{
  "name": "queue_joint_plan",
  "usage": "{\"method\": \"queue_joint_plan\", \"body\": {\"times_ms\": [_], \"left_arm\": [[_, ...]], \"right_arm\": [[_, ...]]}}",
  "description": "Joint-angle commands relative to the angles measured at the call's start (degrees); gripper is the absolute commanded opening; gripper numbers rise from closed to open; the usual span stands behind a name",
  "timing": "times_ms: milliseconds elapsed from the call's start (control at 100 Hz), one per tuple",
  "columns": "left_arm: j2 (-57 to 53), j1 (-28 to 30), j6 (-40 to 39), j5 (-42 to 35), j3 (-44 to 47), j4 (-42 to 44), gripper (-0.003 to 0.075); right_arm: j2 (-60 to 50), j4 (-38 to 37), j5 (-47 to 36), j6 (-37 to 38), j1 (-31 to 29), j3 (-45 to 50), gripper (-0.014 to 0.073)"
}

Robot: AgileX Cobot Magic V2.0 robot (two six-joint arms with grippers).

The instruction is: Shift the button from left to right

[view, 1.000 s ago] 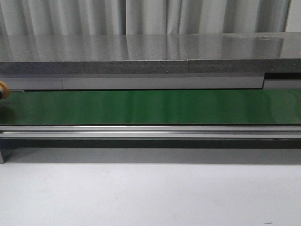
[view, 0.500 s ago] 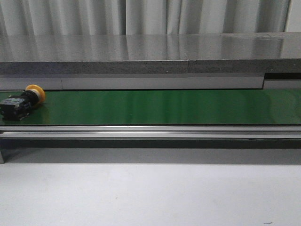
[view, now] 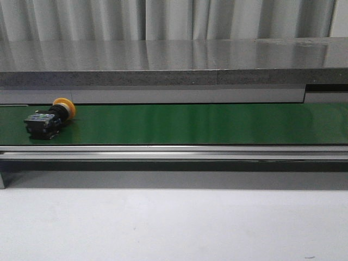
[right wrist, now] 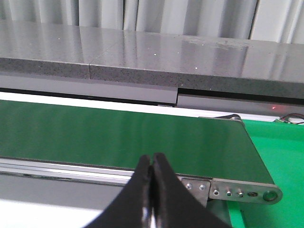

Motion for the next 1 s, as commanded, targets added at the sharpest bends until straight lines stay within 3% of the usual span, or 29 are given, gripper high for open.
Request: {"method": "queue_joint_plan", "body": {"times_ms": [0,260,650,790,990], "left_arm": [[-6.7,-0.3,1.3,-7.0,3.8,-1.3,0.0498],[-22.3,-0.3,3.5,-11.5,16.7,-1.3,0.0498],[-23.8,-0.3,3.5,-22.8,28.1,-2.3,0.0480],[-23.8,-0.3,3.5,-23.5,28.1,-2.3,0.0349],[-23.8,-0.3,3.5,-23.5,28.1,-2.3,0.0052]], "right_arm": [[-1.0,-0.3,-4.7,0.0,0.1,0.0,-0.0068],[-1.0,-0.3,-4.7,0.0,0.1,0.0,-0.0068],[-1.0,-0.3,-4.7,0.0,0.1,0.0,-0.0068],[-1.0,-0.3,-4.7,0.0,0.1,0.0,-0.0068],[-1.0,-0.3,-4.7,0.0,0.1,0.0,-0.0068]]}}
